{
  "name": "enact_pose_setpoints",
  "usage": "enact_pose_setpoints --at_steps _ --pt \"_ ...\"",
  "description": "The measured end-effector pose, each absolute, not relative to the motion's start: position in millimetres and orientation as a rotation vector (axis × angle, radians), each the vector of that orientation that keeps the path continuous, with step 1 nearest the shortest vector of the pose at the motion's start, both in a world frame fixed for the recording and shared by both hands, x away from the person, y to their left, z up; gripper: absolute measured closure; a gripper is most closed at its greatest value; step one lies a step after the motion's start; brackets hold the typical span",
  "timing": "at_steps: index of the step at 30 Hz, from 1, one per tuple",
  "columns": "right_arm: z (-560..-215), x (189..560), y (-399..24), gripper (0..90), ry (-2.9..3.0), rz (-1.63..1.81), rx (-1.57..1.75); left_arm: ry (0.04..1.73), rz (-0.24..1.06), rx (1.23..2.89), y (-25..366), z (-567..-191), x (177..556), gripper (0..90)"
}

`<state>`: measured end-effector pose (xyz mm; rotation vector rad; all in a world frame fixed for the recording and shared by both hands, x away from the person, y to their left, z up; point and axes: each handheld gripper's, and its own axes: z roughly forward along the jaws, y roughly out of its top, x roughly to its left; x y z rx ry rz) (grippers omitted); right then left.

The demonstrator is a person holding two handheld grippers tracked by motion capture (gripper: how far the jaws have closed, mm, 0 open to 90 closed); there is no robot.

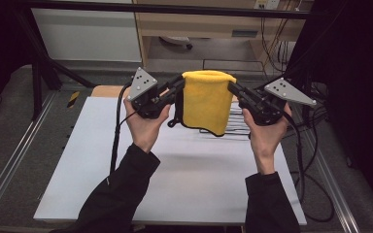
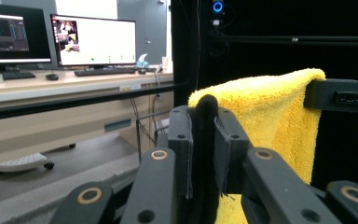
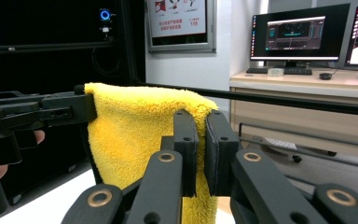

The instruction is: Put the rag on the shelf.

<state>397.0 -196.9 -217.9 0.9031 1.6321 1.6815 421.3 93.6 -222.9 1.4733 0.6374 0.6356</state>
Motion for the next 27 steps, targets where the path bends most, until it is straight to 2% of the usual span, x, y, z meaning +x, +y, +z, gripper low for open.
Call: enact_pose_setpoints --at_steps 27 --pt "-175.0 407.5 -235.0 84.8 1.5 1.658 0.912 0.575 0.638 1.442 47.3 -176.2 437.9 78.4"
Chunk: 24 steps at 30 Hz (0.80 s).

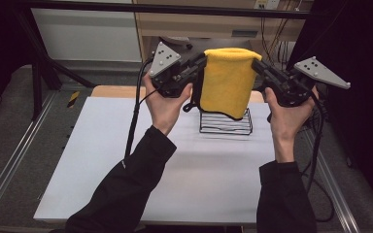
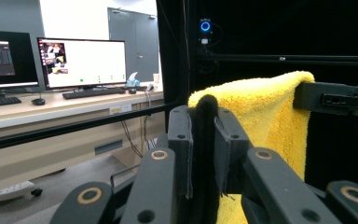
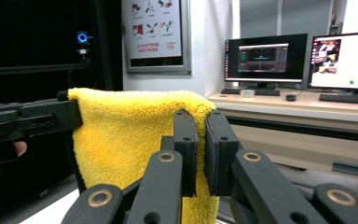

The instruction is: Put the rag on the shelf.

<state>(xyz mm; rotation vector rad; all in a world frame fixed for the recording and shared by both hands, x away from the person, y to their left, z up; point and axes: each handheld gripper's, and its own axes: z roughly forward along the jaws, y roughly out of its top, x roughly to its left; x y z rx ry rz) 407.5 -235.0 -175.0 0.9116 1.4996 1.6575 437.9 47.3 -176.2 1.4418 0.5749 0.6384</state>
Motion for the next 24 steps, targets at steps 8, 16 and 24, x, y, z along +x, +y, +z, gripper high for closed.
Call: enact_pose_setpoints --at_steps 8,16,24 --pt "-161.6 411.9 -245.3 84.8 1.46 1.66 0.912 0.557 0.645 1.427 35.1 -162.9 446.2 78.4" --pt "-148.3 418.8 -250.6 84.8 1.437 1.65 0.914 0.558 0.646 1.412 27.7 -151.8 455.8 78.4" --pt "-139.9 428.1 -252.3 84.8 1.426 1.649 0.918 0.568 0.658 1.407 24.4 -141.6 464.8 78.4"
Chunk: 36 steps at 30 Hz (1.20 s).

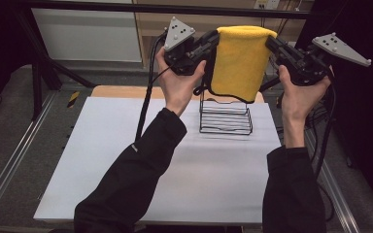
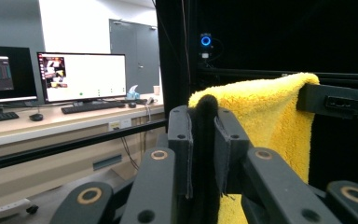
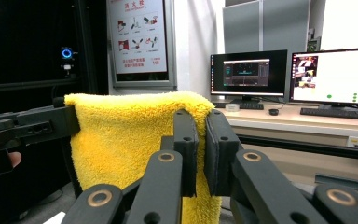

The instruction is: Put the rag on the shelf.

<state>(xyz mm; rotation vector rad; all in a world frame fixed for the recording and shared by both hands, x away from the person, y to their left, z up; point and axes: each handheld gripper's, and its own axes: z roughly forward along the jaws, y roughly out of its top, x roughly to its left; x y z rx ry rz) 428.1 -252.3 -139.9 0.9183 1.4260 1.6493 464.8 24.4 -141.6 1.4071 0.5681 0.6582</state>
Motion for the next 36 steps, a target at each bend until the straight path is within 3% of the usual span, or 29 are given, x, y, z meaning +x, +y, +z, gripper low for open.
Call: enact_pose_setpoints --at_steps 36 --pt "-119.4 486.1 -256.8 84.8 1.385 1.641 0.938 0.595 0.704 1.373 11.8 -120.6 516.4 78.3"
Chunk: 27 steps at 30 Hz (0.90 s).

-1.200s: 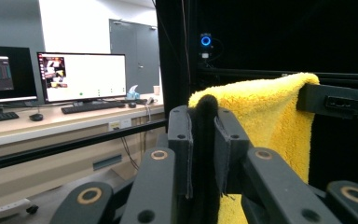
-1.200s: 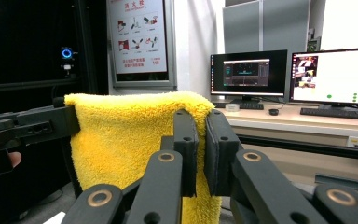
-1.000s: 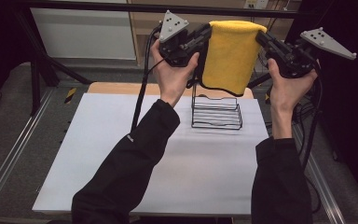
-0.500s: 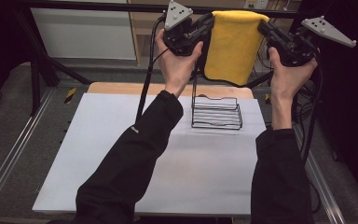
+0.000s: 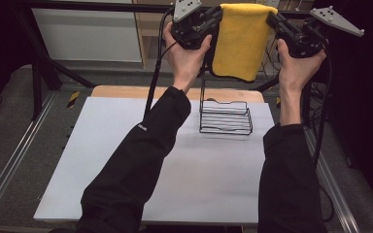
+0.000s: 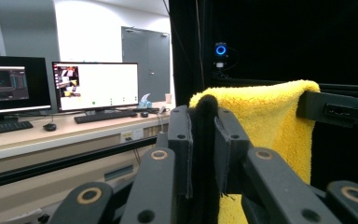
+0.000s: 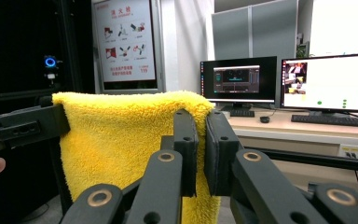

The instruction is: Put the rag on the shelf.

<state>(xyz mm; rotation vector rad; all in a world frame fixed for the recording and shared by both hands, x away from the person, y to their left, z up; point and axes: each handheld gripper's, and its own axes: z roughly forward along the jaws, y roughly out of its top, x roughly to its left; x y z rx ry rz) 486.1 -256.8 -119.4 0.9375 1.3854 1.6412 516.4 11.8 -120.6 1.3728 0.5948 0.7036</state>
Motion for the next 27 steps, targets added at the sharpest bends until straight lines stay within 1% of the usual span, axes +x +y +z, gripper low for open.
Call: enact_pose_setpoints --at_steps 12,17,24,27 --pt "-130.9 511.1 -254.2 84.7 1.43 1.606 0.938 0.607 0.718 1.405 14.6 -136.6 536.3 78.2" --pt "-142.5 511.5 -257.9 84.7 1.452 1.588 0.951 0.602 0.691 1.427 12.3 -148.8 536.8 78.2" --pt "-149.4 507.7 -269.1 84.6 1.457 1.56 0.97 0.578 0.697 1.452 1.3 -154.0 533.7 78.2" --pt "-154.3 505.6 -274.9 84.5 1.46 1.56 0.984 0.573 0.68 1.466 -4.0 -158.8 533.9 78.1"
